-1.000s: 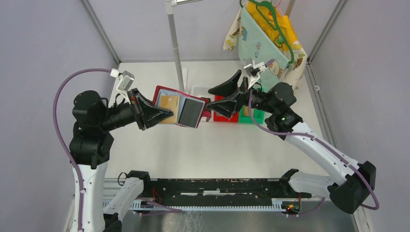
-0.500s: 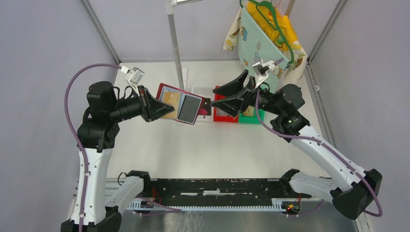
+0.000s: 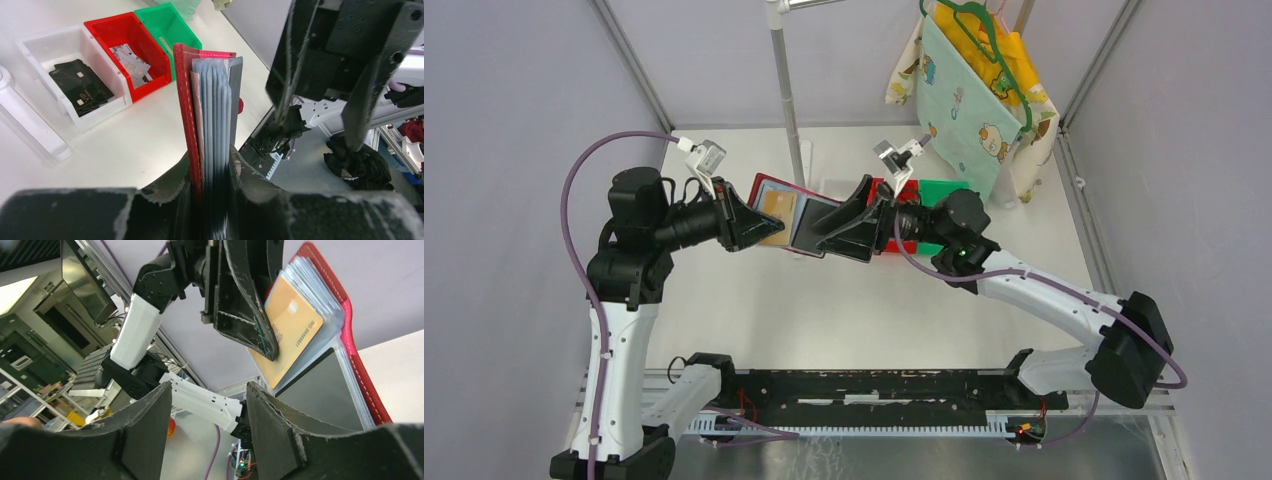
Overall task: Take the credit cards out of the card holder
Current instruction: Remove the credit card from the card holder.
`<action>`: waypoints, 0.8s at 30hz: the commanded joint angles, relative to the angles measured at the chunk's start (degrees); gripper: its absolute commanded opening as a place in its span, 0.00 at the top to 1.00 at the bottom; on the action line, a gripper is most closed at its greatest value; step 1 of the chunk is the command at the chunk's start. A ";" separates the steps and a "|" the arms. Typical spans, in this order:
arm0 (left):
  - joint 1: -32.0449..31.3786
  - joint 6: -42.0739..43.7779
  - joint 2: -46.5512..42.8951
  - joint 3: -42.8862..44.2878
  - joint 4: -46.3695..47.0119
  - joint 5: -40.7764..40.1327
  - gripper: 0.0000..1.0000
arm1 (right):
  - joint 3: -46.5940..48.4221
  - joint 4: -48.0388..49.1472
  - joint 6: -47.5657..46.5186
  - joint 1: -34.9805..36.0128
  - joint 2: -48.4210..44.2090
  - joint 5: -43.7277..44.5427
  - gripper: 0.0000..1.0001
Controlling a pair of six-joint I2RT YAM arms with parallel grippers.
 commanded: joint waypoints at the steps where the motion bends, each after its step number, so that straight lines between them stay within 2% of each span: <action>1: 0.01 1.41 -0.72 0.65 2.80 2.56 0.98 | 0.33 7.35 3.14 1.53 3.13 1.17 0.39; 9: 0.04 -2.09 -1.60 1.10 5.57 9.19 0.98 | 0.66 10.30 5.45 2.65 7.47 1.96 0.43; 17: 0.02 -5.99 -2.20 1.05 8.49 14.30 0.90 | 1.44 12.61 7.30 3.43 9.18 2.45 0.46; 24: 0.01 -8.01 -2.19 1.04 9.31 17.46 0.88 | 2.51 17.42 11.00 3.89 11.32 2.54 0.57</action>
